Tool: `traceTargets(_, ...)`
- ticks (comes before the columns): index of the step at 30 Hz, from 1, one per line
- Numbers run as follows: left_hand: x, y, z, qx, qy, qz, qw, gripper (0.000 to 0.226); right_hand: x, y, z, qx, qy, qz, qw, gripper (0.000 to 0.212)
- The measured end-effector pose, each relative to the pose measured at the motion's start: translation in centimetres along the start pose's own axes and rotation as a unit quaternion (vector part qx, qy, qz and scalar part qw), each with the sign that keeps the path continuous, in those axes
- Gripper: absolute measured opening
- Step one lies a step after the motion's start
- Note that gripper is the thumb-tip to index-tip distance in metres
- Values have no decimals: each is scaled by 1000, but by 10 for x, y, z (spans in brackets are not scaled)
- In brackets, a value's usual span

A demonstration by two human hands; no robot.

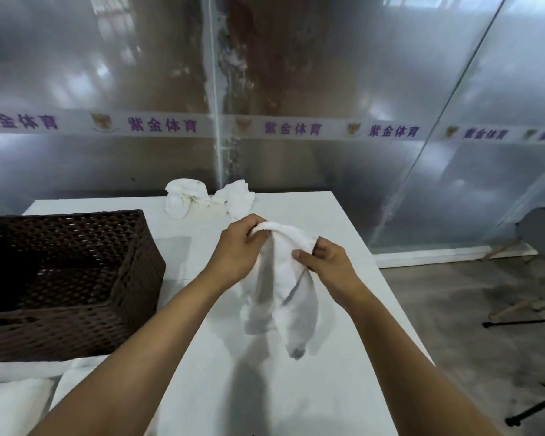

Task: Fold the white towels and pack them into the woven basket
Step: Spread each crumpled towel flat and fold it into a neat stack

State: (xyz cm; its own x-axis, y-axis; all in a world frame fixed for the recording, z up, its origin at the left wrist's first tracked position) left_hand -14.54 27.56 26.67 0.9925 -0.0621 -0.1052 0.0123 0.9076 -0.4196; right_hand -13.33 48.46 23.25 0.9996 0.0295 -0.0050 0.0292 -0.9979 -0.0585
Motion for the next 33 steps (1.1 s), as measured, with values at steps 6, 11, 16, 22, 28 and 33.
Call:
traceTargets(6,5,-30,1,-26,23,29,999,18,-14,11,-64,56,-136,109,983,4)
traceTargets(11,-3,-39,25,0,24,8,1000,8,-16,24,-117,112,-231,59,965,3)
traceTargets(16,-11,-48,73,63,86,-12,994,16,-16,39,-144,150,-246,-13,958,3)
traceTargets(22,-25,-66,90,14,121,40,992,14,-22,5,-154,215,-95,-171,957,24)
traceTargets(28,-69,-82,88,1,108,95,990,12,-73,-61,-130,505,36,-201,838,34)
traceTargets(33,-131,-108,90,21,69,142,987,12,-138,-120,-156,523,-6,-78,849,31)
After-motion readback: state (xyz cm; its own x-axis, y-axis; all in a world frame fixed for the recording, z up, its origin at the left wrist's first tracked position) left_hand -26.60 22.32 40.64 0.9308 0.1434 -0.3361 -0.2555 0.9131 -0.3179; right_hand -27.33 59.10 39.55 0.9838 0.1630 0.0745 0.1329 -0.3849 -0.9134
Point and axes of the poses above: each hand's wrist, its own x-axis away from the middle knuckle, its own y-axis out of the palm, z = x × y, the point moved 2 cm from there along -x, towards the middle knuckle, and after that the axes turned 6 degrees about -y, right-handed, at the moved point
